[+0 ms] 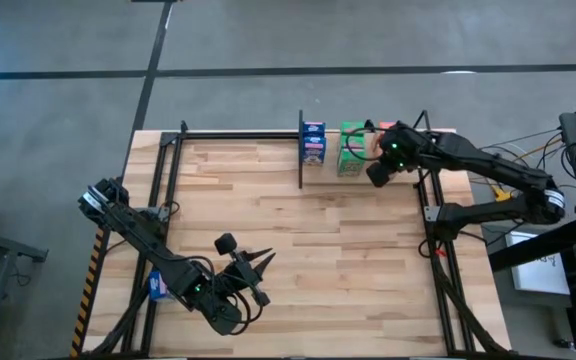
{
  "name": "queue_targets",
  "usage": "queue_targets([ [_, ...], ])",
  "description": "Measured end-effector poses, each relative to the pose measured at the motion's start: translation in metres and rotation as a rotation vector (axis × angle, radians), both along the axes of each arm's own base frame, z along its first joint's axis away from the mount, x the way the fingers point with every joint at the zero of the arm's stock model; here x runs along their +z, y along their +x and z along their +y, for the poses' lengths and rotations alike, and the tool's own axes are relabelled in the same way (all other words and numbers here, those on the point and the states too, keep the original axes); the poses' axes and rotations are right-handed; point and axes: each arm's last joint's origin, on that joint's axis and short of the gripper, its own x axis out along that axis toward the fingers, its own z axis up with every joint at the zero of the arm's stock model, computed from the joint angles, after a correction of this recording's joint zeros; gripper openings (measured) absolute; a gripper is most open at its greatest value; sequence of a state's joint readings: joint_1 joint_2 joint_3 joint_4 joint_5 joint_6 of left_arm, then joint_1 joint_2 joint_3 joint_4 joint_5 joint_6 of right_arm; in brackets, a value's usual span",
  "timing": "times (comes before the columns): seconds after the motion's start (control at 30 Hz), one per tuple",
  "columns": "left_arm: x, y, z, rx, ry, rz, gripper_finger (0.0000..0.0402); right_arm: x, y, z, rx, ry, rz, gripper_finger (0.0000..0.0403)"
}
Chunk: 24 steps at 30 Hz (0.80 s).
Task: Stack cereal on shelf
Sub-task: Put the orange cereal box on the shelf aligned with the other orange cereal box on the shelf
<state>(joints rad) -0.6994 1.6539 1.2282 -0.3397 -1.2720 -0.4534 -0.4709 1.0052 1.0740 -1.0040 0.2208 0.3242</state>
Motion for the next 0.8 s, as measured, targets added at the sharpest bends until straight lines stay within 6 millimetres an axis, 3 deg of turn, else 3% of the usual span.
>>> queue_targets([
  [0.27,0.000,0.000,0.000,0.000,0.001,0.001,0.0041,-0.011,0.013,-0.008,-0.007,-0.005,0.060,0.0012],
  [0.8,0.000,0.000,0.000,-0.001,0.001,0.002,0.0041,-0.020,0.019,-0.012,-0.014,-0.013,0.128,0.0012],
])
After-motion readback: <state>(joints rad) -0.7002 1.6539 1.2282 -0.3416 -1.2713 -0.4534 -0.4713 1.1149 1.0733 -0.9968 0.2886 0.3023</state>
